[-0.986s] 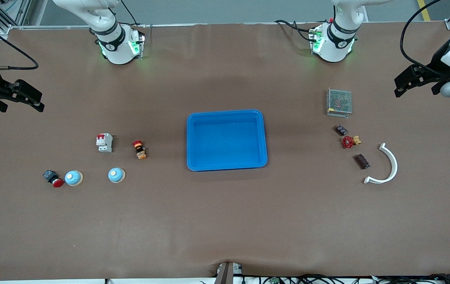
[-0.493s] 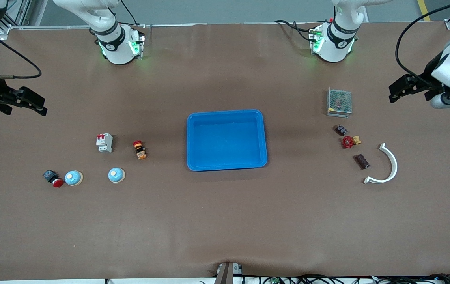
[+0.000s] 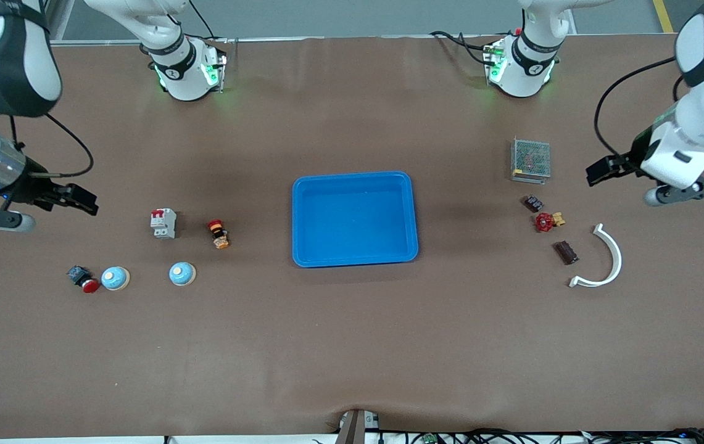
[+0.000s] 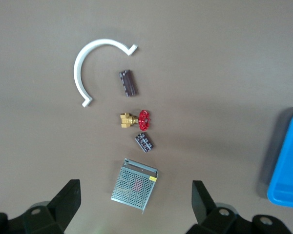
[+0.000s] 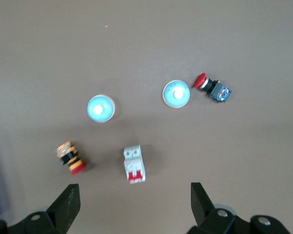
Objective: Place electrolytic capacitor and blue bell in tray
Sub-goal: 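Lower both grippers onto a blue bell and a brown capacitor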
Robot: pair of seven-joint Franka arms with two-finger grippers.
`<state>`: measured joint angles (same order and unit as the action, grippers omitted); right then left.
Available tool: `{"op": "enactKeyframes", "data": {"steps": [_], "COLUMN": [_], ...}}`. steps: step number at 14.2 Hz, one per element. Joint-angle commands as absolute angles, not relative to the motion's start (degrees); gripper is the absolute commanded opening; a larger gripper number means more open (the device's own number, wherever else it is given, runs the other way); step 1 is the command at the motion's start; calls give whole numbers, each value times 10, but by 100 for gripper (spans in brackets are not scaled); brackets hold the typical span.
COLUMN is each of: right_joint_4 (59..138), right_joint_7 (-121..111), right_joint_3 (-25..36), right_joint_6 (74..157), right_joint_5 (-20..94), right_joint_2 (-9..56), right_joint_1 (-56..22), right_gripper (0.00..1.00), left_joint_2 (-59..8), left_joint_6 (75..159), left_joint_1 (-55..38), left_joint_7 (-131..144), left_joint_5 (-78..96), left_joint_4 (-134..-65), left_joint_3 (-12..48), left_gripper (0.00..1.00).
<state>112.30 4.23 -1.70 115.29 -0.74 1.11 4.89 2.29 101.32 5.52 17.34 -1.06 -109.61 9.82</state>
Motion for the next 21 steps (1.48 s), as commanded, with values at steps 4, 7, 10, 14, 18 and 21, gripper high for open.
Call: {"op": "enactKeyframes", "data": {"steps": [4,7,10,14,18,21], "right_joint_4": [1168,1158,1122,1097,1083,1082], "right_joint_7": [45,40,38,39,38,38], "right_joint_3": [-22,-23,-22,-22,-22,-22], "right_joint_6": [1273,1316,1316,1321,1350,1381], "right_joint_5": [-4,-4,-15,-31,-34,-39], "right_joint_2": [75,120,176,221,258,279], "right_joint_1": [83,102,106,112,120,123], "right_gripper": [100,100,100,100,100,100], "left_joint_2": [43,43,39,15,-32,-68], "left_joint_6": [1098,1157,1238,1363,1450,1490], "left_joint_1": [54,55,59,59,82,92], "left_joint_7": [307,361,382,416,425,425], "left_joint_5": [-8,-8,-7,-6,-6,-6], "left_joint_4": [-1228,-1285,-1346,-1414,-1438,-1440], "left_joint_3": [112,132,132,132,132,132], "left_gripper": [100,90,78,76,74,71]}}
